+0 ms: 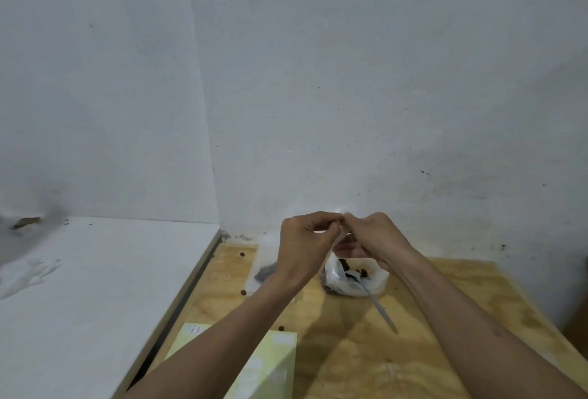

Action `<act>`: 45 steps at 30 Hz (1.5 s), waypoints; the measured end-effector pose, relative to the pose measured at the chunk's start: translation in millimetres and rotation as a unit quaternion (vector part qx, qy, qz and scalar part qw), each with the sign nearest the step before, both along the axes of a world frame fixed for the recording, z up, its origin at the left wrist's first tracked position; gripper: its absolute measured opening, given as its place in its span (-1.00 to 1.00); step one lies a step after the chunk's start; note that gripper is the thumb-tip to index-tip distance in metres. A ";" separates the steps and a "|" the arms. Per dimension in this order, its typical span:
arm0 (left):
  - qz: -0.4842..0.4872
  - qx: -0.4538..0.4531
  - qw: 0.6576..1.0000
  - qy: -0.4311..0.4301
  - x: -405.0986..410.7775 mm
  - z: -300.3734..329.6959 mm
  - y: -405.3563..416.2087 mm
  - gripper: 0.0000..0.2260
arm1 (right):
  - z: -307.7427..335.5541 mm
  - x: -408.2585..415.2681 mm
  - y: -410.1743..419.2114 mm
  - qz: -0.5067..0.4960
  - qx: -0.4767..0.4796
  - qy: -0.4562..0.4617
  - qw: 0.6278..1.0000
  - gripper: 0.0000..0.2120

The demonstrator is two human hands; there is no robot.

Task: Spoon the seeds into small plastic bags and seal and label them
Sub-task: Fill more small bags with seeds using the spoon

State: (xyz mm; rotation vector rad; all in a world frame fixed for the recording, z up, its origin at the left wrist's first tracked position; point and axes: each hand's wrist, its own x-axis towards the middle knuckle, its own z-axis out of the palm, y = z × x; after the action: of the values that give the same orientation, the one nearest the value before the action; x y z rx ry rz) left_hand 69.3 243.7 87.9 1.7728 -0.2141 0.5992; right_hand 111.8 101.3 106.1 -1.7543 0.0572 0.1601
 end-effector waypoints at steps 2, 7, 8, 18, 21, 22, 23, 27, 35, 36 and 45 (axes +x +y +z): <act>0.008 -0.010 1.000 0.006 0.8 2.5 3.2 -0.86 | 1.5 -1.8 -4.5 0.010 0.017 0.002 1.000 -0.76; 0.092 0.033 0.995 -0.015 6.8 3.2 8.6 -0.86 | 6.8 -2.2 -13.0 0.022 -0.067 -0.052 0.996 -0.90; 0.070 0.036 0.997 -0.015 6.9 5.2 10.7 -0.85 | 9.2 -2.6 -14.4 0.016 -0.075 -0.062 0.995 -0.92; -0.161 0.318 0.926 0.127 20.1 4.3 24.9 0.06 | 23.9 -14.7 -15.6 0.051 -0.043 -0.041 0.997 -0.86; -0.122 0.348 0.926 0.081 24.1 -2.7 21.9 -0.29 | 20.1 -17.4 -18.6 0.058 -0.092 -0.056 0.992 -0.83; -0.107 0.372 0.920 0.067 24.7 -4.8 20.3 -0.32 | 16.4 -16.7 -19.3 0.054 -0.119 -0.068 0.989 -0.86; -0.091 0.397 0.912 0.050 25.7 -6.7 19.2 -0.31 | 12.9 -16.8 -19.1 0.045 -0.156 -0.088 0.983 -0.89; -0.026 0.462 0.886 -0.003 33.2 -16.4 21.7 -0.19 | 4.8 -20.8 -18.7 -0.037 -0.237 -0.217 0.946 -0.77; -0.028 0.420 0.906 -0.036 35.9 -28.7 13.5 -0.13 | 13.7 -18.9 -20.1 0.157 -0.186 -0.171 0.955 -0.66; -0.038 0.405 0.913 -0.028 33.9 -27.4 13.9 -0.10 | 13.7 -17.8 -21.5 0.166 -0.154 -0.159 0.961 -0.76; -0.041 0.419 0.907 -0.016 26.5 -26.7 20.5 -0.44 | 5.5 -15.2 -20.2 0.180 -0.140 -0.118 0.967 -0.79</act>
State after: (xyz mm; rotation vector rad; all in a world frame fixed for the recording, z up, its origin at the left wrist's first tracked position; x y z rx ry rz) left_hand 95.8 264.2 61.1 2.5635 -0.6397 0.5040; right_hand 96.6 81.1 111.6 -2.0442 -0.4329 0.2133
